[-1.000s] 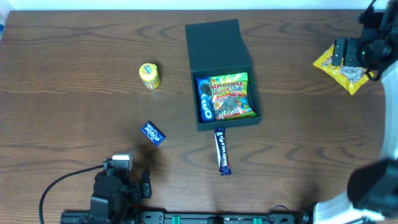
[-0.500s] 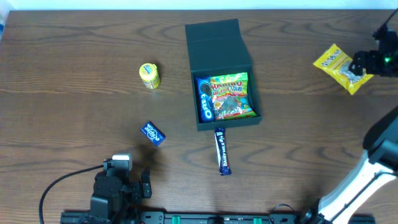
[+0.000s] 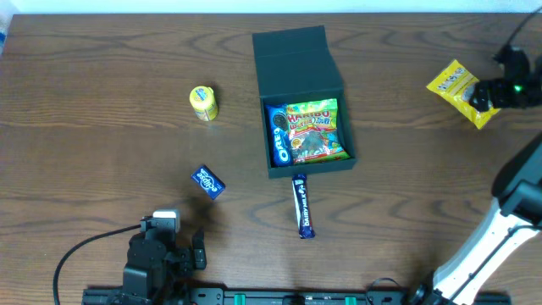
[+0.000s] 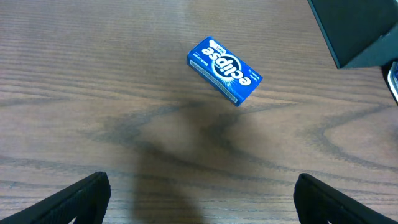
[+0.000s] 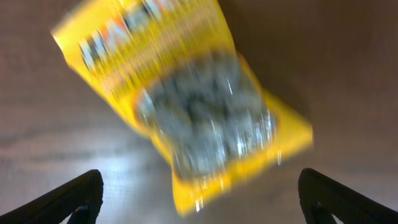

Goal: Pack container
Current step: 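Lower the right gripper and pinch the yellow Hacks bag's top edge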

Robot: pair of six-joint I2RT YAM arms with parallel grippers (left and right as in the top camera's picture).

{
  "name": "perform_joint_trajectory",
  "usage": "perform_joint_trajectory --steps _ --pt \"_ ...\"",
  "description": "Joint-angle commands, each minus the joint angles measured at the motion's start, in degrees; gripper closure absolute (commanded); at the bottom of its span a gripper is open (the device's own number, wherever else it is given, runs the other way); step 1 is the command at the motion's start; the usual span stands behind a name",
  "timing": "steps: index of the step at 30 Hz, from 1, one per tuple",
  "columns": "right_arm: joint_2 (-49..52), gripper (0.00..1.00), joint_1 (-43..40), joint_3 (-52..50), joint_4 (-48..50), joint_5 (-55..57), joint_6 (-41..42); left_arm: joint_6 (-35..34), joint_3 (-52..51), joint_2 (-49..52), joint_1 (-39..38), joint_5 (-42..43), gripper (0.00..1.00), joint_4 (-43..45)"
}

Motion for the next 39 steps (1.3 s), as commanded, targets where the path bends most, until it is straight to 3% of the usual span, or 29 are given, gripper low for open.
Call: perform_joint_trajectory --steps 1,7,16,28,39 --pt "-0.7 0.01 3.5 0.7 2.8 2.9 -3.6 -0.7 -0.7 -0.4 0.3 -1.5 0.05 -3.8" --pt "-0.7 0.01 6.4 0.7 5.7 7.4 -7.0 -0.7 -0.7 -0.4 0.3 -1.5 0.05 -3.8" --pt "-0.7 0.01 4.3 0.7 8.9 6.6 -7.0 -0.7 -0.7 -0.4 0.3 -1.5 0.05 -3.8" --pt "0.3 0.01 1.9 0.7 6.6 -0.6 -8.2 -0.7 -0.7 -0.4 0.3 -1.5 0.05 -3.8" --pt "4.9 0.01 1.9 0.7 6.5 -0.5 -8.3 -0.7 -0.7 -0.4 0.3 -1.5 0.05 -3.8"
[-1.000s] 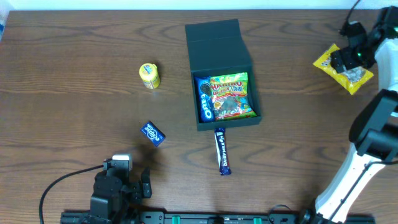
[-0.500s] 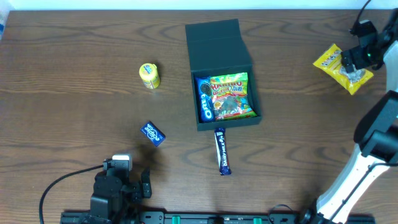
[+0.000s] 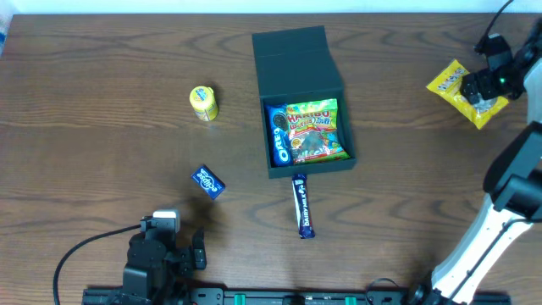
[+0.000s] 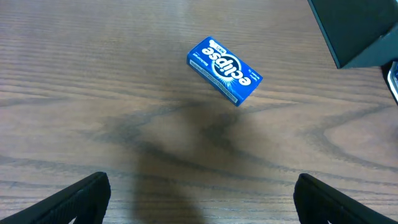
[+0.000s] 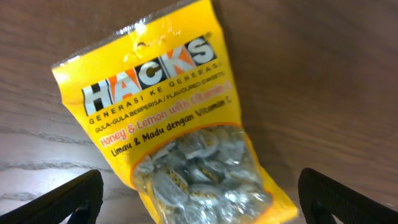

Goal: Pack container
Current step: 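Lower the right gripper and pinch the yellow Hacks bag's top edge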

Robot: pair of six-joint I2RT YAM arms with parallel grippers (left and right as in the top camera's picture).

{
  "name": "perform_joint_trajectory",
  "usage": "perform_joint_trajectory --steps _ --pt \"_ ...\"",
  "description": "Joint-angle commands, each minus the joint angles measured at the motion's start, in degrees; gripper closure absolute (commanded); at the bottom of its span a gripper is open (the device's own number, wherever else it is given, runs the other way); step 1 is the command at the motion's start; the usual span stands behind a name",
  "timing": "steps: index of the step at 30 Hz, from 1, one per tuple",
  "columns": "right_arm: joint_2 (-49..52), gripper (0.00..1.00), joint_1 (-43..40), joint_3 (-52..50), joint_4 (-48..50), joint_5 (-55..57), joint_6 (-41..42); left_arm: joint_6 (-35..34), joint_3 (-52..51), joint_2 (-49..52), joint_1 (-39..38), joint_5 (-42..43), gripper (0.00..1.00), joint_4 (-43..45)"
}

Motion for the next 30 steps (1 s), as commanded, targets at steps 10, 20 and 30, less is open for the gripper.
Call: perform_joint_trajectory --steps 10,20,30 --pt "4.4 0.01 -0.7 0.7 -0.8 -0.4 -0.8 -0.7 -0.7 -0.4 0.3 -1.5 0.05 -3.8" --pt "4.7 0.09 -0.8 0.7 -1.3 0.2 -0.6 -0.7 -0.7 -0.4 0.3 -1.5 0.05 -3.8" --pt "4.7 0.28 -0.8 0.7 -3.1 0.4 -0.6 -0.7 -0.7 -0.4 0.3 -1.5 0.05 -3.8"
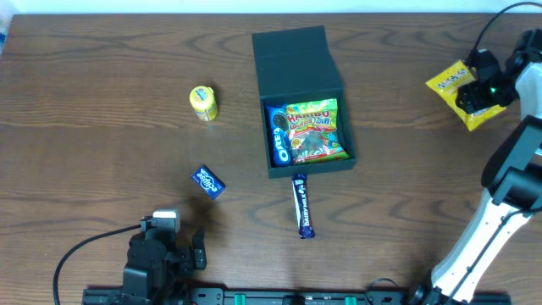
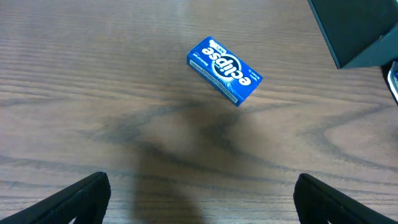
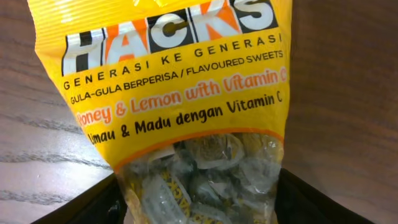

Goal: Pack container
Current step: 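Lower the right gripper and pinch the yellow Hacks bag's top edge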

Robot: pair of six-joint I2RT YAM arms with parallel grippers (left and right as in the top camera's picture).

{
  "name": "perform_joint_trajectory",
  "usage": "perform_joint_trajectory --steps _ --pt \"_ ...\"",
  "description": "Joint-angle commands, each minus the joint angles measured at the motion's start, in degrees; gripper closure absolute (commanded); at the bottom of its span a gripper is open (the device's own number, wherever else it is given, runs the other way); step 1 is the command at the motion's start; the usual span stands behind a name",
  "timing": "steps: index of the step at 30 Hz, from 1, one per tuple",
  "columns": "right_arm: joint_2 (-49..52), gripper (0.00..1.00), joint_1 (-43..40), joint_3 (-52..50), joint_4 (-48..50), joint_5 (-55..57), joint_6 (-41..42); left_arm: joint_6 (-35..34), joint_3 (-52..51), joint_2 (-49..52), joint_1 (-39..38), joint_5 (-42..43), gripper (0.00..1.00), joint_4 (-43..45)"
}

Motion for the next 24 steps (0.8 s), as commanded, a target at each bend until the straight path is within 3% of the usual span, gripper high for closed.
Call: perform_joint_trajectory --steps 1,4,10,19,24 --pt "1.1 0.29 -0.7 0.7 -0.5 -0.1 0.0 -0.7 -0.7 -0.4 0.3 -1.5 0.05 -3.8" --pt "1.1 0.32 -0.7 0.7 -0.7 -0.1 0.0 -0.7 -0.7 -0.4 0.3 -1.5 0.05 -3.8" --pt "1.1 0.51 -0.7 0.7 -1.7 -0.1 0.0 -0.7 -0.7 -0.4 0.3 -1.5 0.05 -3.8" --pt "1.1 0.56 -0.7 0.7 -2.1 -0.2 1.6 -0.7 -0.7 -0.4 0.3 -1.5 0.05 -3.8" --pt "1.1 0.76 -0.7 0.7 -2.2 -1.7 2.9 -0.7 -0.7 -0.4 0.3 -1.5 0.05 -3.8"
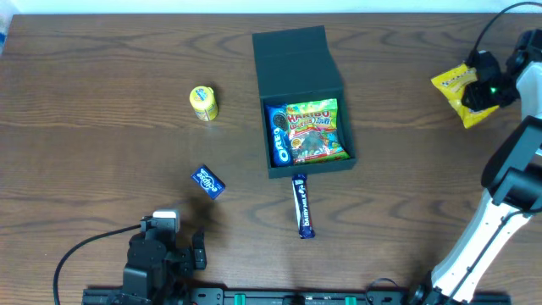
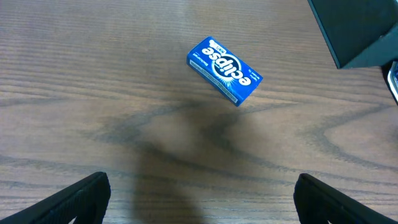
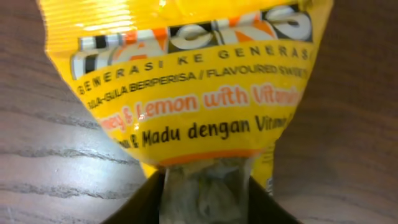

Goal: Pack container
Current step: 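Lower the right gripper and pinch the yellow Hacks bag's top edge, then lift the Hacks bag and carry it left into the black box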

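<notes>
The dark green box (image 1: 298, 59) stands open mid-table with an Oreo pack (image 1: 277, 135) and a Haribo bag (image 1: 315, 130) inside. At the far right my right gripper (image 1: 479, 95) is shut on the yellow Hacks sweets bag (image 1: 457, 86), whose clear lower part is pinched between the fingers (image 3: 144, 202) in the right wrist view, the bag (image 3: 186, 81) filling it. My left gripper (image 2: 199, 199) is open low at the table's front left, short of the blue Eclipse box (image 2: 224, 70). A Dairy Milk bar (image 1: 302, 206) lies before the box. A yellow tin (image 1: 202, 102) sits at the left.
The box's lid (image 1: 292, 47) lies flat behind it. The Eclipse box (image 1: 208, 182) sits left of the Dairy Milk bar. Cables run along the front edge by the left arm base (image 1: 152, 254).
My right gripper has shut on the lower part of the Hacks bag, which has crumpled between the fingers and shifted slightly right. The left arm has not moved.
My right gripper was open and above the Hacks bag at the far right, the view blurred. It then stood lower over the bag, then with open fingers on either side of its clear lower part, and now is shut on it. The left gripper stayed still and open.
</notes>
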Robot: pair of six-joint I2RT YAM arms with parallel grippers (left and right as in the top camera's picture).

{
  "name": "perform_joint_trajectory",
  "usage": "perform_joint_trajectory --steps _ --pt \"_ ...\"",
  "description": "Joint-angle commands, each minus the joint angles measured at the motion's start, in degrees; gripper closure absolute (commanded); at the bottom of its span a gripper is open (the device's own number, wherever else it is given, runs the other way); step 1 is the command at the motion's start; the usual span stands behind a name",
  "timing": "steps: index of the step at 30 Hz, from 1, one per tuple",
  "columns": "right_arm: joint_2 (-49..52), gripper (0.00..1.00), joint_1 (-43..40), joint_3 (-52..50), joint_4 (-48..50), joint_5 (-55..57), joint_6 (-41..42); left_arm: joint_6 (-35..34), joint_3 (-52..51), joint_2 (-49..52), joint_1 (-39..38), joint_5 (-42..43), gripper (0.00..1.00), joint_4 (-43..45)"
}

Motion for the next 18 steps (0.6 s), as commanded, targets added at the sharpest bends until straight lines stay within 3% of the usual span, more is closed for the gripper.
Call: perform_joint_trajectory --steps 1,10,18 --pt "1.1 0.76 -0.7 0.0 -0.3 -0.9 1.8 -0.7 -0.7 -0.4 0.3 -1.5 0.05 -3.8" --pt "1.1 0.97 -0.7 0.0 -0.2 -3.6 4.7 -0.7 -0.7 -0.4 0.3 -1.5 0.05 -3.8" --pt "1.0 0.99 -0.7 1.1 -0.2 -18.3 8.9 -0.7 -0.7 -0.4 0.3 -1.5 0.05 -3.8"
